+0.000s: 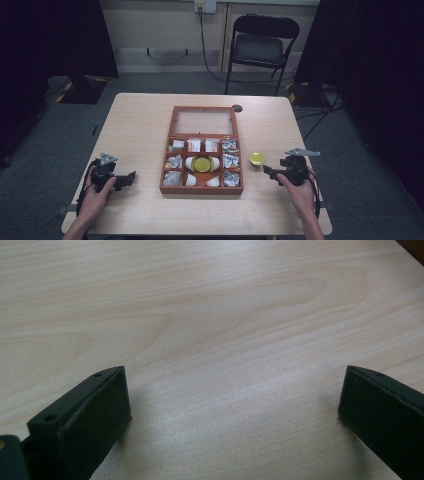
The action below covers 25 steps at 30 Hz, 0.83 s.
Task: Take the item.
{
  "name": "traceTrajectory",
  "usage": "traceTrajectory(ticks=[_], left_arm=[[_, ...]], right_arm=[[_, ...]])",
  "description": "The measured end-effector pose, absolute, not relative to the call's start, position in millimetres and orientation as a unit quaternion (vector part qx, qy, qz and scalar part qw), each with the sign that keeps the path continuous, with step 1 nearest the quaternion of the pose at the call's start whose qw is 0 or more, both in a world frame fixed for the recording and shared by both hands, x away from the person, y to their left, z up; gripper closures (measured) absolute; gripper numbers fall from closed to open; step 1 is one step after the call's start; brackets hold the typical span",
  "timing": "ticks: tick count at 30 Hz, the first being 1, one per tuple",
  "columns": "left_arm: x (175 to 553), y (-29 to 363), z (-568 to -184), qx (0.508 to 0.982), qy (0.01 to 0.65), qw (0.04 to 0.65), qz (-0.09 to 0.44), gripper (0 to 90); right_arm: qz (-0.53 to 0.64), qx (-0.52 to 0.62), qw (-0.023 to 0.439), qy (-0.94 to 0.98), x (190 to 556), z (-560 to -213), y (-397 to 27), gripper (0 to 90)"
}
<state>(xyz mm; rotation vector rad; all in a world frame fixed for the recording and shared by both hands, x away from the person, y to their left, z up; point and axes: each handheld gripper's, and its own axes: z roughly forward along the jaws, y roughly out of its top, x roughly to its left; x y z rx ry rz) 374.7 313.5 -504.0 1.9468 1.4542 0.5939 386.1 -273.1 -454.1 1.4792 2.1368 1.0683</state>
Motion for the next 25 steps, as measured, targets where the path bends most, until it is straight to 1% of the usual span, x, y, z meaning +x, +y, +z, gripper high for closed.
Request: traceTrajectory(ticks=[10,15,18,20,23,25], left_arm=[[375,313,-504,0.739,0.552,0.315,0.225,0.0],[375,313,-504,0.739,0.552,0.315,0.225,0.0],[375,313,-504,0.739,0.552,0.315,0.225,0.0],[375,313,-504,0.739,0.552,0.315,0.225,0.0],[375,313,-504,0.739,0.552,0.315,0.225,0.0],[375,313,-504,0.739,0.552,0.315,0.225,0.0]], right_arm=[[0.336,0.557,0.189,0.736,369,-477,-309,21.7],[0.303,0.574,0.201,0.733,368,-488,-315,19.4],[0.297,0.573,0.222,0.731,367,-491,-314,18.6],[0.292,0.571,0.239,0.729,367,-494,-312,14.3],[0.303,0.571,0.249,0.721,367,-498,-312,9.8],[0.305,0.572,0.253,0.718,367,-500,-312,9.7]])
